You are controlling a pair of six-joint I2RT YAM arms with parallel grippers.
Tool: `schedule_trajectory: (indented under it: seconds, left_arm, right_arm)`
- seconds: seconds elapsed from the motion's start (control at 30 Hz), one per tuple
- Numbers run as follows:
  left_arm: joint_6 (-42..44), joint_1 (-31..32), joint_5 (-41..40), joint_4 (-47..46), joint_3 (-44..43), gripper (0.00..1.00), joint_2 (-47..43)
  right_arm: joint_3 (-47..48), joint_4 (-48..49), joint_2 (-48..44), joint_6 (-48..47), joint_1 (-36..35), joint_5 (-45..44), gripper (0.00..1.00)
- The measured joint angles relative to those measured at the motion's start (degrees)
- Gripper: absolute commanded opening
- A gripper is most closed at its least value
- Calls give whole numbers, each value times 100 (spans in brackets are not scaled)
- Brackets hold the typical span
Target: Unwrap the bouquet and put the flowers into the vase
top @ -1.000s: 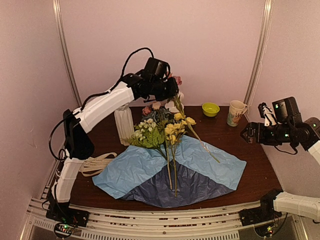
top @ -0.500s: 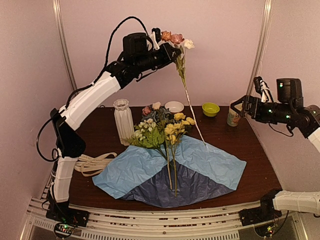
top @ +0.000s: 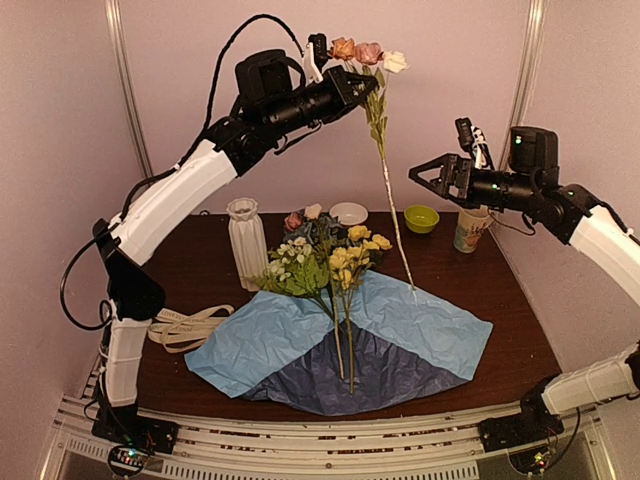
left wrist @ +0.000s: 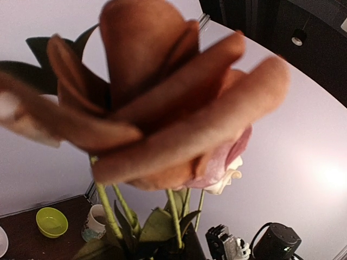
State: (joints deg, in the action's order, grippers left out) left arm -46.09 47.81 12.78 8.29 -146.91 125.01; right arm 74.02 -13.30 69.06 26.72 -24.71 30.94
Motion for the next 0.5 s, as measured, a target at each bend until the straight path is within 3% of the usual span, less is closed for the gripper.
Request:
schedule_trajectory:
  seconds: [0.17,0.37,0.5]
  left_arm:
    - [-94,149,79,-55,2,0,-68]
    - [-105,170,120,-52,114,0,-127]
    - [-105,170,125,-50,146,0,-127]
  right_arm:
    - [212,240,461,-66,-374,2,74]
    - [210,278,684,-90,-708,-44,26]
    - [212,345,686,-26,-796,-114,14]
